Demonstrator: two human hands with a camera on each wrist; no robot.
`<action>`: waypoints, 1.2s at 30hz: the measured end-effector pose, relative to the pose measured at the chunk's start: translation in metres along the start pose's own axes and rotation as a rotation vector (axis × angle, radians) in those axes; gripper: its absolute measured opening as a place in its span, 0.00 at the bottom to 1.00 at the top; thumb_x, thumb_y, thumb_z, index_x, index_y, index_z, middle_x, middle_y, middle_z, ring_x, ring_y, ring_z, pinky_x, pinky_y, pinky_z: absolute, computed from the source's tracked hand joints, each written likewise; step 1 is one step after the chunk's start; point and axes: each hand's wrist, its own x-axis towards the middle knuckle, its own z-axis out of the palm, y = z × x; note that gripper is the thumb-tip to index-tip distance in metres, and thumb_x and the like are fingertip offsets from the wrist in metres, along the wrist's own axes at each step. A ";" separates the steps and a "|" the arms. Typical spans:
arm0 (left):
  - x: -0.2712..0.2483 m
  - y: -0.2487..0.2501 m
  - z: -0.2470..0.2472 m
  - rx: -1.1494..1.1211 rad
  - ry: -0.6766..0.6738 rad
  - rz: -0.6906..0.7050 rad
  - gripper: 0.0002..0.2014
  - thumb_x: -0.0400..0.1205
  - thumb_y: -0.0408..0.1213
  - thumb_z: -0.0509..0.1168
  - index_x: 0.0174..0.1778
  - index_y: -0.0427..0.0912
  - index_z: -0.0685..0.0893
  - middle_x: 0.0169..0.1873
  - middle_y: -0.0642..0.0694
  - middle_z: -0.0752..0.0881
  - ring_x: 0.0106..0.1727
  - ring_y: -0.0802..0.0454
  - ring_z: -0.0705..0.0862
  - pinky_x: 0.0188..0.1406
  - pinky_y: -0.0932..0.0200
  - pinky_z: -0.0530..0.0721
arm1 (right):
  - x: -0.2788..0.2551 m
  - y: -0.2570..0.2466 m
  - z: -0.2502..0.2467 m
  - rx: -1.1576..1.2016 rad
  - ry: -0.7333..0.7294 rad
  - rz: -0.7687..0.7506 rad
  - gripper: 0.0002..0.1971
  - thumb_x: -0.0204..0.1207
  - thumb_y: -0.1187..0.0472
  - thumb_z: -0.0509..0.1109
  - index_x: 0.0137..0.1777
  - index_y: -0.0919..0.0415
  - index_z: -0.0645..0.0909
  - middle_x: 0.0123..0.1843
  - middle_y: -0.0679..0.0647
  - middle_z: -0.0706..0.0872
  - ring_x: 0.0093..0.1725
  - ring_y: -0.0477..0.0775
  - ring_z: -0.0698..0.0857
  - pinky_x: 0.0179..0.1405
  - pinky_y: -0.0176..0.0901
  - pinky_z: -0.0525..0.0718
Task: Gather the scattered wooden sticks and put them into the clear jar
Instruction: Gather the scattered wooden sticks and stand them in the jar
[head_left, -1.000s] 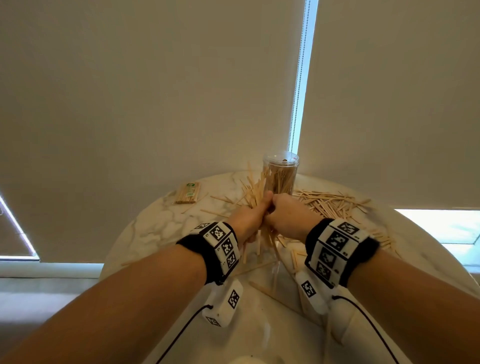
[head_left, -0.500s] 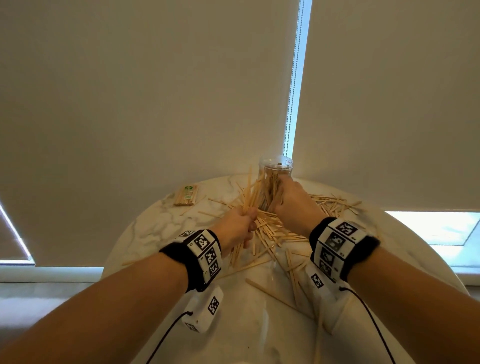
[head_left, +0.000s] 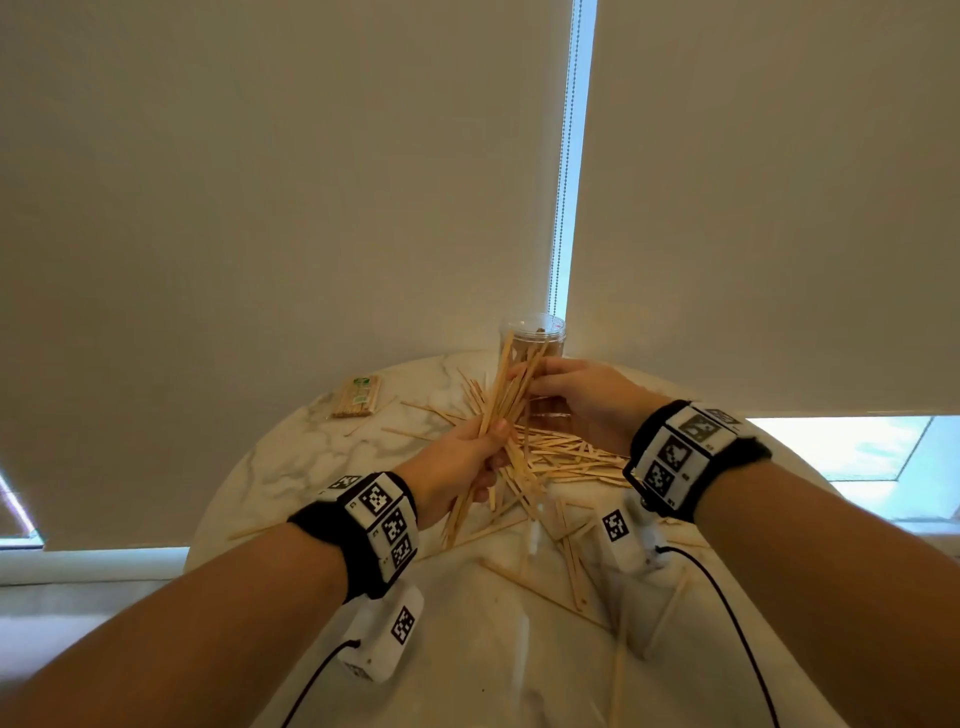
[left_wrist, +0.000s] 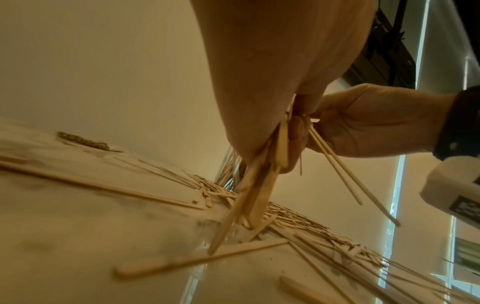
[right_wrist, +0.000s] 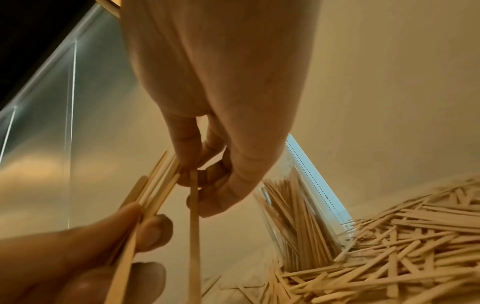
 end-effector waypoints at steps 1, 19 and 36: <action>0.001 -0.001 -0.001 0.020 0.022 0.010 0.11 0.90 0.47 0.56 0.52 0.44 0.78 0.33 0.50 0.74 0.27 0.57 0.68 0.27 0.61 0.71 | 0.000 0.001 -0.001 -0.041 0.015 -0.003 0.12 0.85 0.70 0.63 0.64 0.70 0.84 0.55 0.64 0.89 0.53 0.60 0.89 0.64 0.57 0.87; -0.006 0.002 0.011 0.289 0.148 0.140 0.15 0.88 0.54 0.56 0.60 0.47 0.74 0.33 0.49 0.75 0.25 0.58 0.70 0.20 0.61 0.72 | -0.017 -0.004 0.026 -0.324 0.310 -0.154 0.22 0.82 0.46 0.68 0.71 0.57 0.76 0.56 0.57 0.89 0.50 0.56 0.91 0.52 0.58 0.91; -0.026 0.007 0.027 0.709 0.081 0.119 0.12 0.87 0.47 0.62 0.46 0.41 0.78 0.31 0.45 0.77 0.24 0.55 0.71 0.24 0.60 0.72 | -0.054 -0.007 0.037 -0.624 0.309 -0.134 0.20 0.87 0.44 0.56 0.57 0.57 0.83 0.51 0.52 0.88 0.51 0.52 0.86 0.55 0.52 0.84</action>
